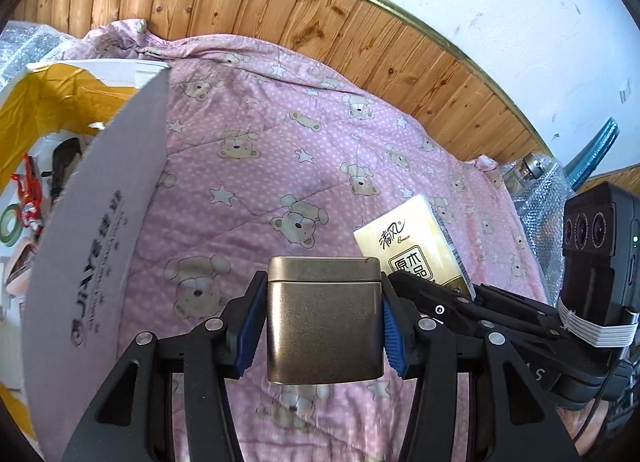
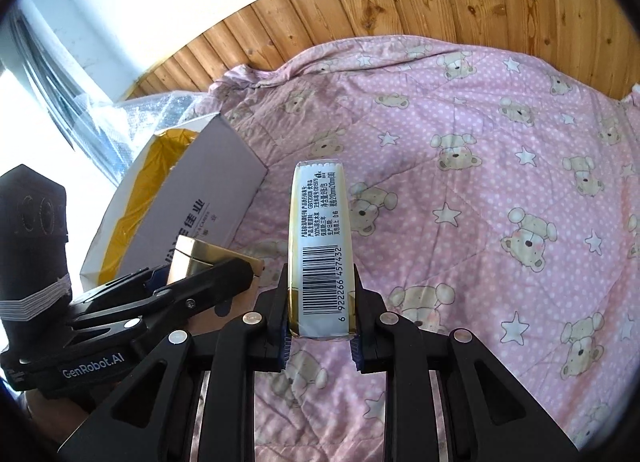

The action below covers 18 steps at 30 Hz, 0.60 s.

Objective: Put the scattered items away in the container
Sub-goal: 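Lift the tin and tissue pack and carry them over the cardboard box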

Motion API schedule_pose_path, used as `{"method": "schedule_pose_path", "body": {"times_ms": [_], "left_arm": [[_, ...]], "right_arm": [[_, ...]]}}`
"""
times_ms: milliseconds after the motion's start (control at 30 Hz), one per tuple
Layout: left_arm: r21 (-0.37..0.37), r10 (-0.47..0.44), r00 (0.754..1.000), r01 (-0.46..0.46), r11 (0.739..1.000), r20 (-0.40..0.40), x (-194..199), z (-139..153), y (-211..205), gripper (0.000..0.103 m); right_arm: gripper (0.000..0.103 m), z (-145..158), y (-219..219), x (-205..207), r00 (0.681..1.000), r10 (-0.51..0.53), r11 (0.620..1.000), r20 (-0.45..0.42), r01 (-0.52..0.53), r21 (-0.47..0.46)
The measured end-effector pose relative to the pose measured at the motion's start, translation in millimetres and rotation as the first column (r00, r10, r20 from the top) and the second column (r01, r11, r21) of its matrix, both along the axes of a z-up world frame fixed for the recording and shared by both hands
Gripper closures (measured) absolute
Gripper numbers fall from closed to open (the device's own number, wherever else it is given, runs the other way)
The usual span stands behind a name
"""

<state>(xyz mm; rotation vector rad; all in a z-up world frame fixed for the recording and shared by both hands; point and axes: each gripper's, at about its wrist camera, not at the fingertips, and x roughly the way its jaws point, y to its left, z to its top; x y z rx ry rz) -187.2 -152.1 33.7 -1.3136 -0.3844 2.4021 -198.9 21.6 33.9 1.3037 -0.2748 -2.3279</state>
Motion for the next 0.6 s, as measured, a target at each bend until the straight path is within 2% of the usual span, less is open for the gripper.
{"method": "schedule_pose_path", "body": {"times_ms": [300, 600], "left_arm": [[-0.007, 0.028, 0.999, -0.029, 1.0, -0.044, 31, 29, -29, 0.051], [0.022, 0.044, 0.995, -0.042, 0.999, -0.095, 55, 56, -50, 0.051]], "right_arm": [[0.079, 34, -30, 29, 0.998, 0.031, 0.999, -0.05, -0.03, 0.012], [0.079, 57, -52, 53, 0.995, 0.049, 0.999, -0.083, -0.047, 0.027]]}}
